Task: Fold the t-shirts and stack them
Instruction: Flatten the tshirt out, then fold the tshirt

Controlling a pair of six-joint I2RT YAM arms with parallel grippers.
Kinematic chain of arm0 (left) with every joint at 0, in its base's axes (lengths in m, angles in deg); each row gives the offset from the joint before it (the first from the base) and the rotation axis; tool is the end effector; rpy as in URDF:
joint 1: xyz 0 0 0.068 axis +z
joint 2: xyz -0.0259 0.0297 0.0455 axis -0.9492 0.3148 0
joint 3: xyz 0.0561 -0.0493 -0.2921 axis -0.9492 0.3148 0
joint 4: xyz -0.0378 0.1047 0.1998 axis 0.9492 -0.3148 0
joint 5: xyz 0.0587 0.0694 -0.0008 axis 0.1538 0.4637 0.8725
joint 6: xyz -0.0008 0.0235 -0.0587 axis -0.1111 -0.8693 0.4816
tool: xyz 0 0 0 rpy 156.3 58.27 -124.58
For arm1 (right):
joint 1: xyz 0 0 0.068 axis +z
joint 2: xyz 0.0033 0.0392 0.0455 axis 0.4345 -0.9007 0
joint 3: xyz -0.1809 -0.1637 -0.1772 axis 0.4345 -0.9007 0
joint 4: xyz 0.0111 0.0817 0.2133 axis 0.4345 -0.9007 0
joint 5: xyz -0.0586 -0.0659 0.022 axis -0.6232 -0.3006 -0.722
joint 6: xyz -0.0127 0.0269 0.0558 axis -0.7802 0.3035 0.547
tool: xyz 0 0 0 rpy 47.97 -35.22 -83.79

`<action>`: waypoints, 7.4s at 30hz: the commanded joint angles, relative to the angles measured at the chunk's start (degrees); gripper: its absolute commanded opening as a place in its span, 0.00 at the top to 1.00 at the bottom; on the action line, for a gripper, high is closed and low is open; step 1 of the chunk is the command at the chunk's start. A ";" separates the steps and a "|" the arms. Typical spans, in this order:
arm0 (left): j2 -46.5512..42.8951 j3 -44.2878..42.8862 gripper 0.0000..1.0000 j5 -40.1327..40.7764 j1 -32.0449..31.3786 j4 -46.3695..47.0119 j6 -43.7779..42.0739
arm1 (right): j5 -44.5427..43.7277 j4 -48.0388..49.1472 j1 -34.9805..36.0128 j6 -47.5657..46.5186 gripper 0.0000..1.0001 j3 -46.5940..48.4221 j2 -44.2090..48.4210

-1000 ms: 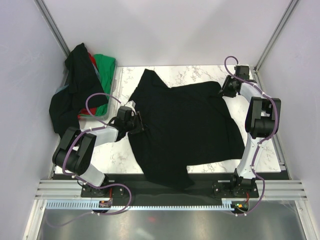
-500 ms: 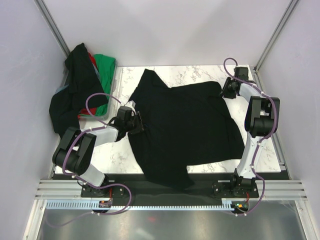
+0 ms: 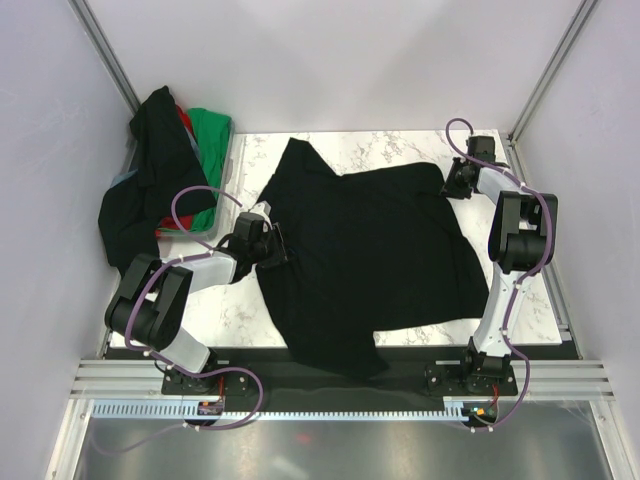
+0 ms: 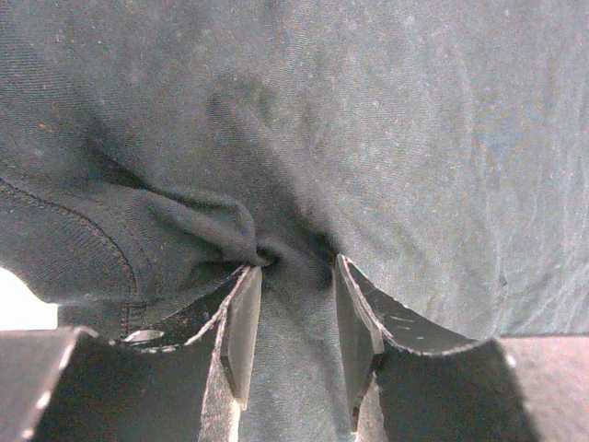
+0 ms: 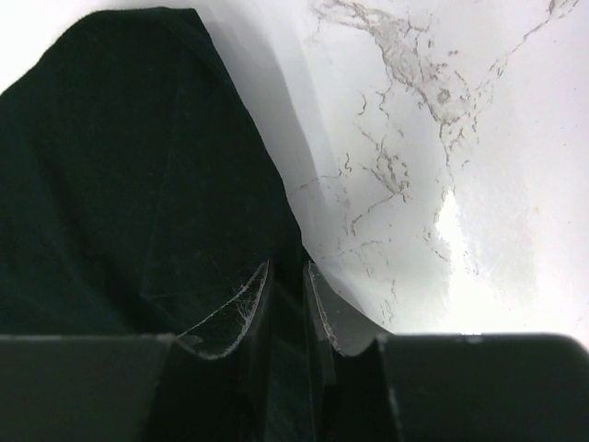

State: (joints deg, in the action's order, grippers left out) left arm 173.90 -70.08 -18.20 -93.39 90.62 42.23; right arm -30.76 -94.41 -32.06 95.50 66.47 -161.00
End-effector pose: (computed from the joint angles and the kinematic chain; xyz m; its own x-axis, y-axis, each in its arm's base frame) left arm 0.2586 -0.1107 0.1920 -0.7811 -0.2786 -0.5589 0.0420 0.8695 -0.4921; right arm 0.4645 -0.0455 0.1978 -0.7379 0.4007 -0.5430 0.2866 0.9145 0.2854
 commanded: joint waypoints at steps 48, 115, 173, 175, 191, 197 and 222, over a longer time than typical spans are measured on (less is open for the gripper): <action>1.39 1.09 0.55 1.04 -0.06 -3.51 0.72 | -4.36 -1.61 -0.02 1.66 1.00 6.66 2.85; 18.45 -45.30 0.40 5.78 12.16 -39.72 1.34 | -1.39 -14.53 10.70 9.58 0.02 10.80 0.82; -12.31 -5.85 0.98 7.12 -8.69 -31.55 10.83 | -9.30 -1.36 -8.45 13.62 0.02 -51.17 48.56; -14.95 -6.72 0.98 6.67 -4.03 -33.30 8.28 | -9.29 0.31 -8.99 13.19 0.02 -49.67 44.96; -20.84 -7.87 0.98 5.00 0.03 -37.34 5.90 | -9.20 7.44 -9.51 13.98 0.65 -48.17 33.16; -28.57 -9.54 0.98 5.70 0.29 -43.66 6.78 | -7.45 0.08 -10.04 12.83 1.00 -50.02 45.79; -48.10 -26.68 0.98 10.88 0.29 -69.70 6.43 | -9.56 -28.78 -11.54 18.90 1.00 -43.34 86.44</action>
State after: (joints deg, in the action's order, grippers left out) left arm 125.02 -95.35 -9.72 -93.48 23.17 50.51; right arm -39.63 -122.43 -43.23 113.97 22.14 -73.07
